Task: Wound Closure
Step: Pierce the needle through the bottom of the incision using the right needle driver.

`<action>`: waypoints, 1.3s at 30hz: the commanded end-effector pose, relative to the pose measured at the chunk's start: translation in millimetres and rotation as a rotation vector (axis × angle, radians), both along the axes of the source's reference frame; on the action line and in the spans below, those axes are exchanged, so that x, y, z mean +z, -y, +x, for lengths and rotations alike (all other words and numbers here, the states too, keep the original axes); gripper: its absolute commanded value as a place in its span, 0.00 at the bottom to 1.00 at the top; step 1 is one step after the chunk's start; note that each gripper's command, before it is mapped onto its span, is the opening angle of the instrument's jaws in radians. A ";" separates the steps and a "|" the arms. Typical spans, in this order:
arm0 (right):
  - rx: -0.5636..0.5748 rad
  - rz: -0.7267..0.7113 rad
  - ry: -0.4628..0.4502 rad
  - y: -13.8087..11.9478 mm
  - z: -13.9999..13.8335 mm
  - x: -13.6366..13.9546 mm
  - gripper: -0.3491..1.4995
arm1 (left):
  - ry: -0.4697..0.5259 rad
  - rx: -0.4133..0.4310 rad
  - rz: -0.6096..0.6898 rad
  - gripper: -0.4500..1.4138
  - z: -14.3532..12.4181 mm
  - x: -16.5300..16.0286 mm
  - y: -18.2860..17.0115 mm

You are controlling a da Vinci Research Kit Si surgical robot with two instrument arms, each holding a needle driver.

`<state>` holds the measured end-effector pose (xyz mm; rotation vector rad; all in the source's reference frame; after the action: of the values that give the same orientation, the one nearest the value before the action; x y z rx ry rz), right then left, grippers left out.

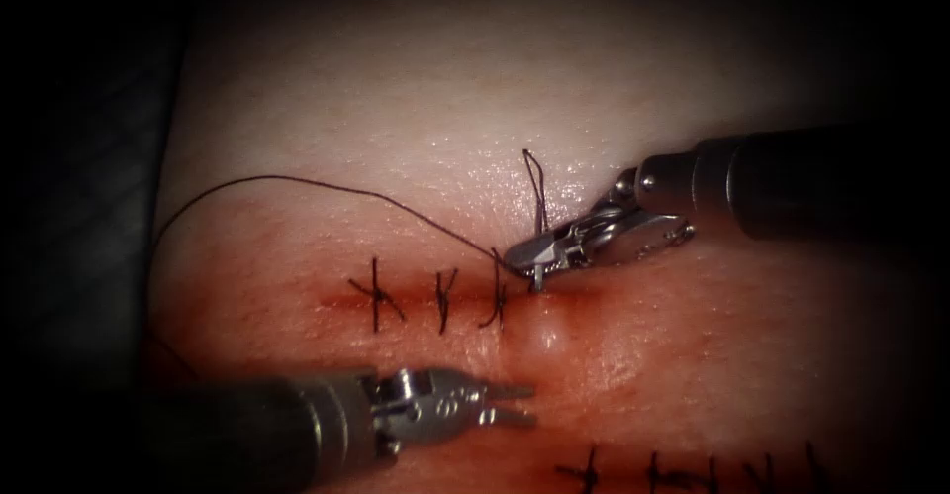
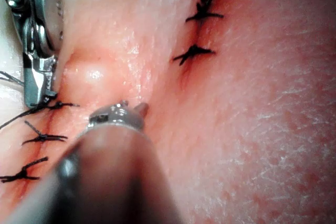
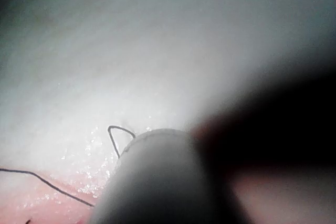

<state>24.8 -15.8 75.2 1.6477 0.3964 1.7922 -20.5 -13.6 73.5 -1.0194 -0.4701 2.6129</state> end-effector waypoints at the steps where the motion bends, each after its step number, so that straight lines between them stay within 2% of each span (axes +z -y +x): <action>1: -0.008 0.013 -0.010 0.3 0.7 0.2 0.00 | 0.001 0.000 0.000 0.21 -0.6 0.6 0.1; 12: -0.037 0.096 -0.037 2.0 0.8 -1.9 0.00 | 0.001 0.000 -0.001 0.21 -0.7 1.2 -0.3; 17: -0.044 0.116 -0.041 2.4 0.6 -2.0 0.00 | 0.002 0.001 0.000 0.21 -0.6 1.3 -0.3; 29: -0.048 0.132 -0.069 5.4 0.7 -3.8 0.00 | 0.005 0.002 0.002 0.21 -0.2 2.1 -1.1; 39: -0.036 0.125 -0.058 6.2 0.7 -4.7 0.00 | 0.007 0.004 0.004 0.20 0.0 2.1 -1.2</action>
<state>24.9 -21.9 70.0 1.7837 0.2848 1.7807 -20.0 -12.2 75.0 -1.0263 -0.4789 2.6117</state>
